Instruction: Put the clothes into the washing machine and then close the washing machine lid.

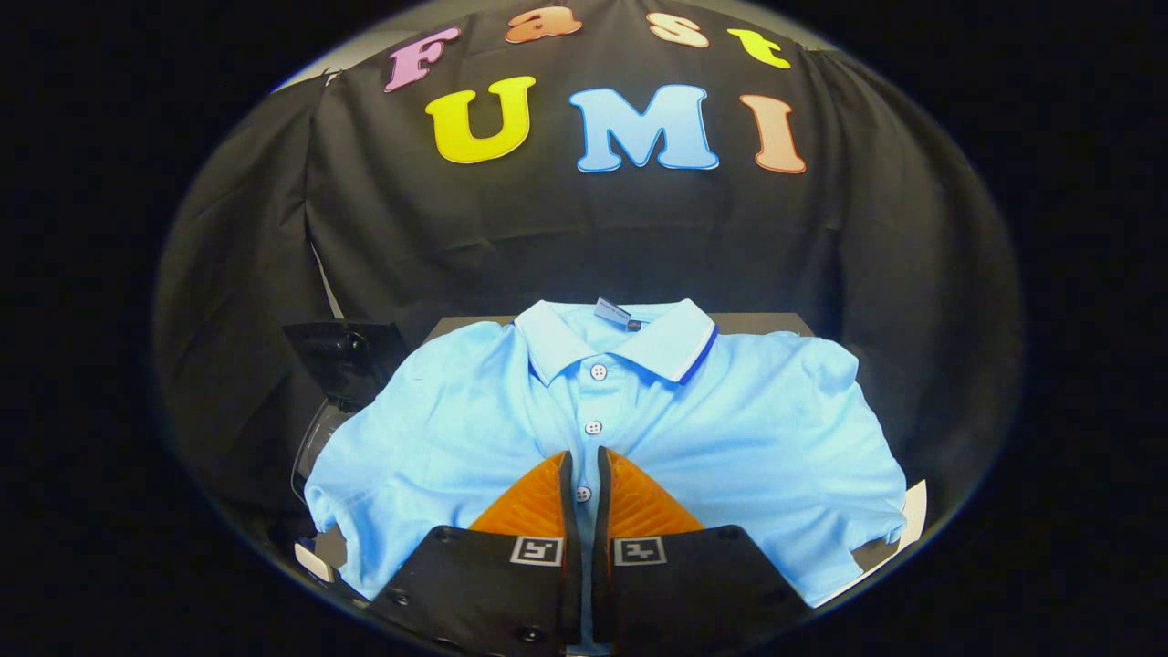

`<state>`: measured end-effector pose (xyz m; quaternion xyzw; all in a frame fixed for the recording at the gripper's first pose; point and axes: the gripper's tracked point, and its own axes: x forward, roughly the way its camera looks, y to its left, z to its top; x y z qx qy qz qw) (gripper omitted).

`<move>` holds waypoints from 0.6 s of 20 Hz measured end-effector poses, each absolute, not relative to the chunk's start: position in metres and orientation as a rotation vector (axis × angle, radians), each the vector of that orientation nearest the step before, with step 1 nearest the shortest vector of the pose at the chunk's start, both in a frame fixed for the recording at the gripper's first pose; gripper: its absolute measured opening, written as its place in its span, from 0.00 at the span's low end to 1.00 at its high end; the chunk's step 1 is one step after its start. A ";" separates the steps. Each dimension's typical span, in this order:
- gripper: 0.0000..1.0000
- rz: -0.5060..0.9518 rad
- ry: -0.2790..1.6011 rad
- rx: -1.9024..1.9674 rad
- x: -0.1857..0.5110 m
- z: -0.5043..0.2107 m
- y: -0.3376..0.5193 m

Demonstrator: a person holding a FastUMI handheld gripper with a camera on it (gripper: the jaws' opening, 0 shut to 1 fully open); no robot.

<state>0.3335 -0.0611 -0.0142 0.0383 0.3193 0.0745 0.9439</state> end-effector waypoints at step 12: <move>0.01 0.133 0.580 0.119 0.326 0.019 -0.066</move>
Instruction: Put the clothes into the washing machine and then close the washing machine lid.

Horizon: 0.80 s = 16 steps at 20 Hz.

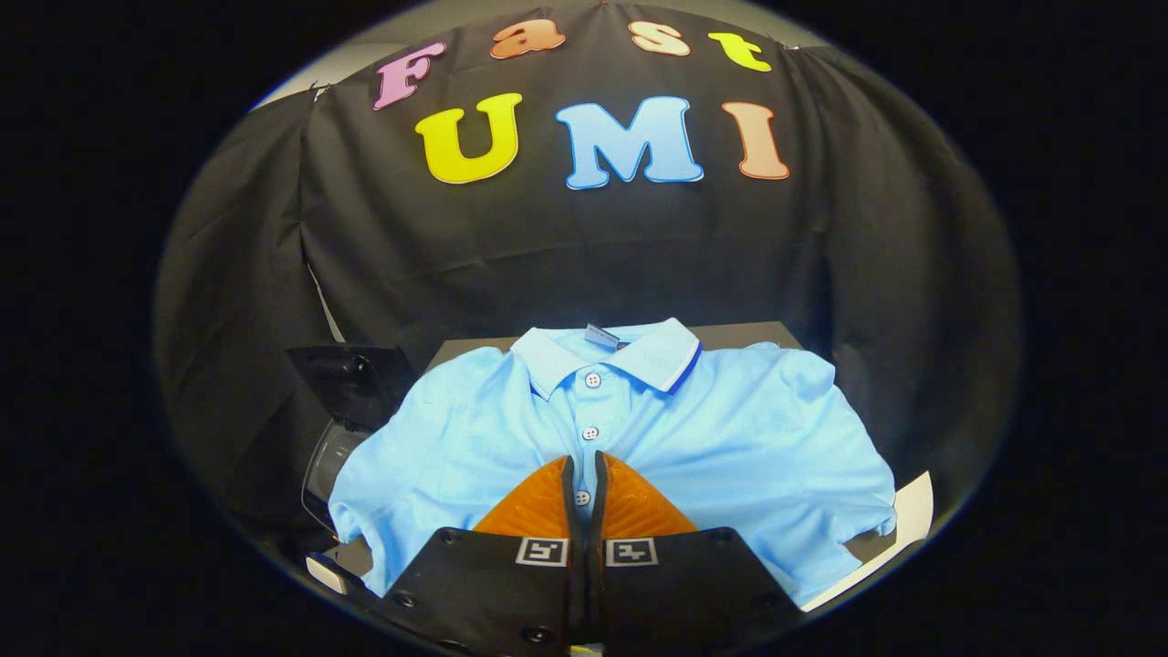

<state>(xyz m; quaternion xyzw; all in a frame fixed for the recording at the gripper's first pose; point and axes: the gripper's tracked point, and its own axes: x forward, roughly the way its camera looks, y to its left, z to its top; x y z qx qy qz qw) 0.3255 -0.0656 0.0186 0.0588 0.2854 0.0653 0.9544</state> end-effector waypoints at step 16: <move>0.01 0.143 0.362 0.184 0.310 0.144 -0.057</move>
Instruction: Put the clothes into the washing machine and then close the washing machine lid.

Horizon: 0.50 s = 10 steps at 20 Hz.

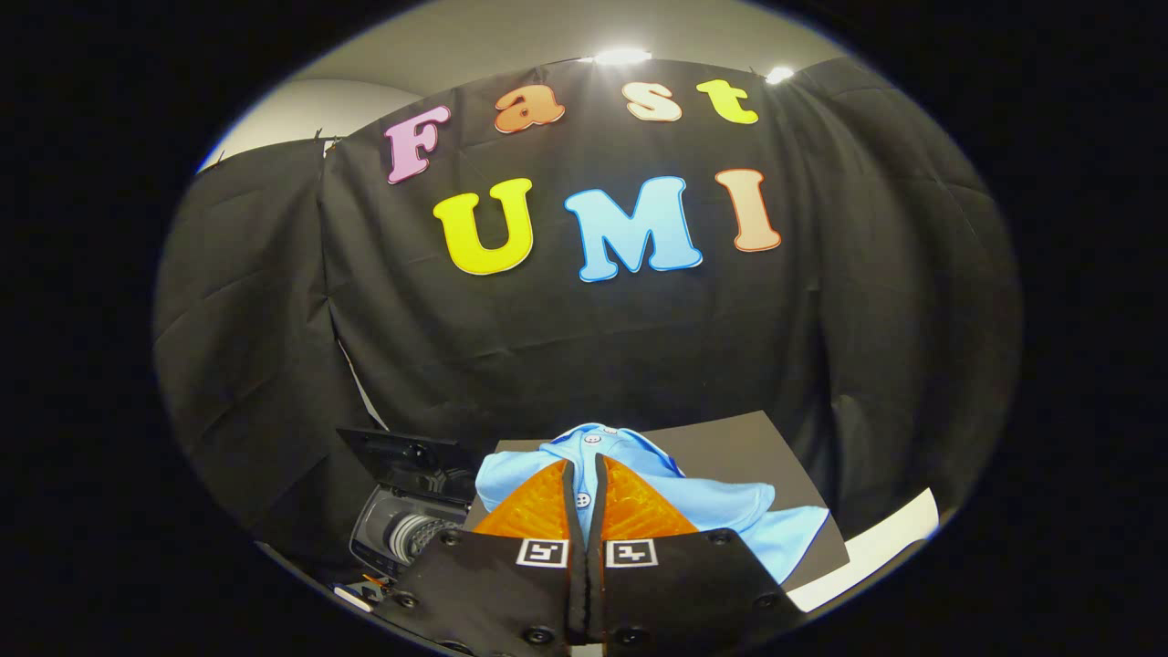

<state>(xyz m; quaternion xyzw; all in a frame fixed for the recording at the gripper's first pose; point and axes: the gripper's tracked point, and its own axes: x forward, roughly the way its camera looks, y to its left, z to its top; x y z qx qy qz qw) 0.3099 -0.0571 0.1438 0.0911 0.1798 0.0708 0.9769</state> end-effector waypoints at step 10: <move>0.01 0.138 0.291 0.168 0.291 0.197 -0.017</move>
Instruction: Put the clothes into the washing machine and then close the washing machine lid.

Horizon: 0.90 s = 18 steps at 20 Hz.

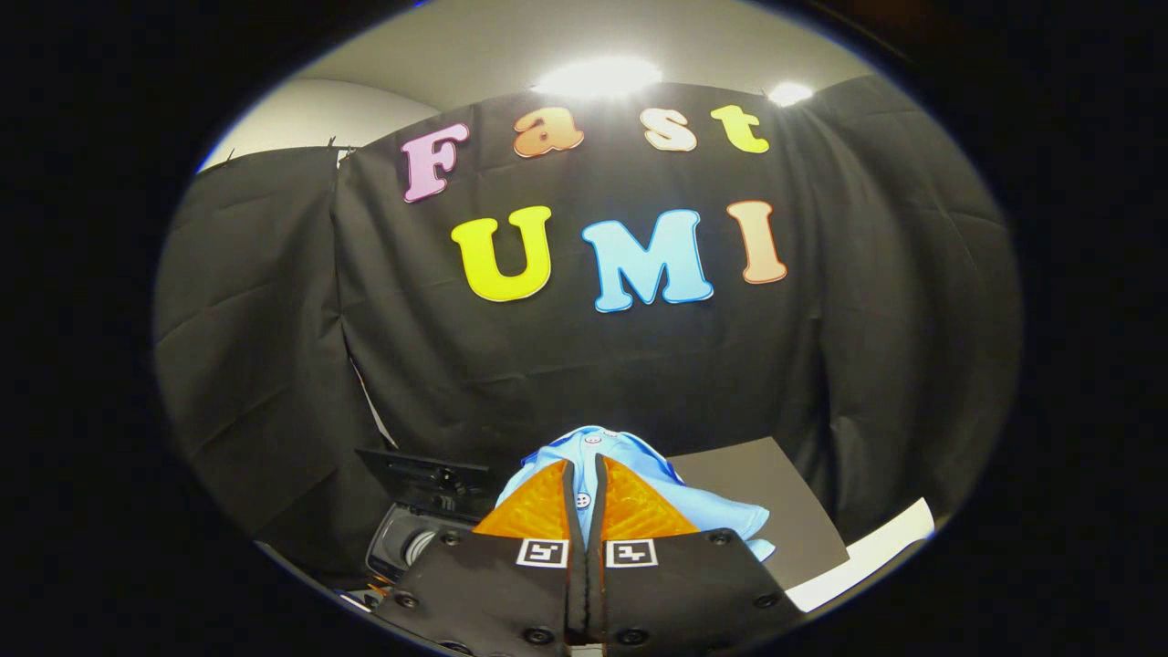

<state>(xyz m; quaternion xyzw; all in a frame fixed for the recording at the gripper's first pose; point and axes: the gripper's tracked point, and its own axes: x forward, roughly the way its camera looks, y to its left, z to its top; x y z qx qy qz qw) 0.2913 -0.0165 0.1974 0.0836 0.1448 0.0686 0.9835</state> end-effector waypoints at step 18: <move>0.01 0.229 0.241 0.154 0.255 0.242 0.181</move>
